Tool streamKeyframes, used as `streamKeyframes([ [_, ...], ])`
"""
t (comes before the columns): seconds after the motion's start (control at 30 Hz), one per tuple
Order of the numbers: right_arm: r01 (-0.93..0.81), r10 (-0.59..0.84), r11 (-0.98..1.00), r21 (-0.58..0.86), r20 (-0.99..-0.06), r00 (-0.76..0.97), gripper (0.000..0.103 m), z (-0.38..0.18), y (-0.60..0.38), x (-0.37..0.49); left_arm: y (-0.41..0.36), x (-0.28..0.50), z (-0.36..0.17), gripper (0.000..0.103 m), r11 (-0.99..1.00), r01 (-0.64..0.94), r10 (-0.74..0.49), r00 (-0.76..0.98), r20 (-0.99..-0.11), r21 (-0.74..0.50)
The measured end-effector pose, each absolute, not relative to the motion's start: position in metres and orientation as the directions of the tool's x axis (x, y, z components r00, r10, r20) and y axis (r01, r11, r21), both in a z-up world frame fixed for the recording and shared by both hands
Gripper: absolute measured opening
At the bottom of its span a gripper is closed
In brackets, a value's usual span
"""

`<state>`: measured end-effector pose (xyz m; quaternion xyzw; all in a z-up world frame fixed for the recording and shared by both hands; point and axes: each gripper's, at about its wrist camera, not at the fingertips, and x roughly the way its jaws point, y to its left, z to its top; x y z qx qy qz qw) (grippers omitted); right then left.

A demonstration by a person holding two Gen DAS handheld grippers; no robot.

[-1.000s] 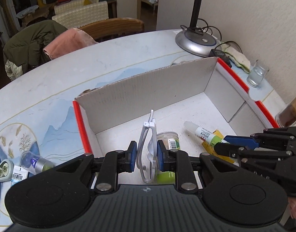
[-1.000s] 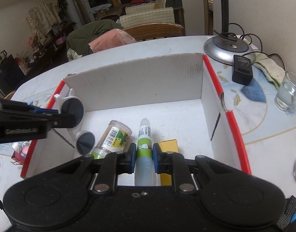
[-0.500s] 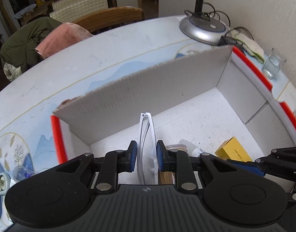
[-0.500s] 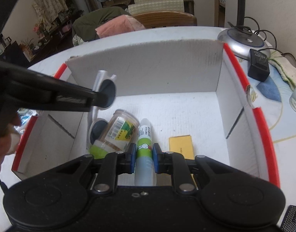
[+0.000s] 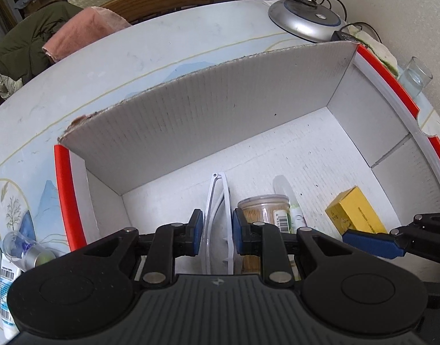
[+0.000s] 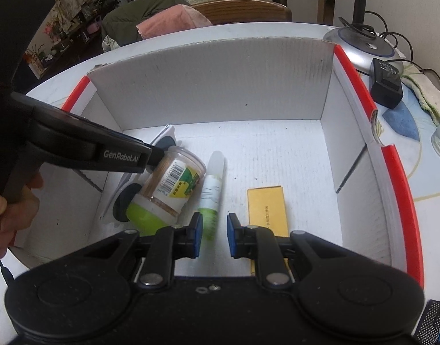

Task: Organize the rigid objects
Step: 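Lower sunglasses and glue stick into the shoebox and open both tools, then withdraw both tools from the shoebox back over the mat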

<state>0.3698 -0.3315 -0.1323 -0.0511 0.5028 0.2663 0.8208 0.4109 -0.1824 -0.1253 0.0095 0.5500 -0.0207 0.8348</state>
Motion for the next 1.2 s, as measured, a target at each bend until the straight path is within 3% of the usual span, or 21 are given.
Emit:
streamKeyframes([
  [0.67, -0.442, 0.411, 0.872, 0.212, -0.809, 0.421, 0.037, -0.100, -0.351, 0.347, -0.185, 0.374, -0.112, 0.023, 0.996, 0.083, -0.046, 0.426, -0.904, -0.012],
  [0.73, -0.441, 0.415, 0.872, 0.214, -0.801, 0.431, 0.040, -0.095, -0.354, 0.344, -0.184, 0.369, -0.106, 0.032, 0.996, 0.086, -0.053, 0.448, -0.893, -0.017],
  [0.8, -0.442, 0.421, 0.871, 0.216, -0.793, 0.441, 0.044, -0.090, -0.356, 0.339, -0.182, 0.363, -0.099, 0.068, 0.996, 0.084, -0.067, 0.469, -0.881, -0.030],
  [0.83, -0.445, 0.424, 0.869, 0.217, -0.789, 0.445, 0.046, -0.088, -0.357, 0.337, -0.181, 0.359, -0.095, 0.075, 0.996, 0.086, -0.072, 0.486, -0.871, -0.034],
  [1.2, -0.459, 0.446, 0.863, 0.211, -0.747, 0.494, 0.069, -0.053, -0.354, 0.309, -0.159, 0.311, -0.053, 0.077, 0.992, 0.089, -0.129, 0.588, -0.799, -0.095],
])
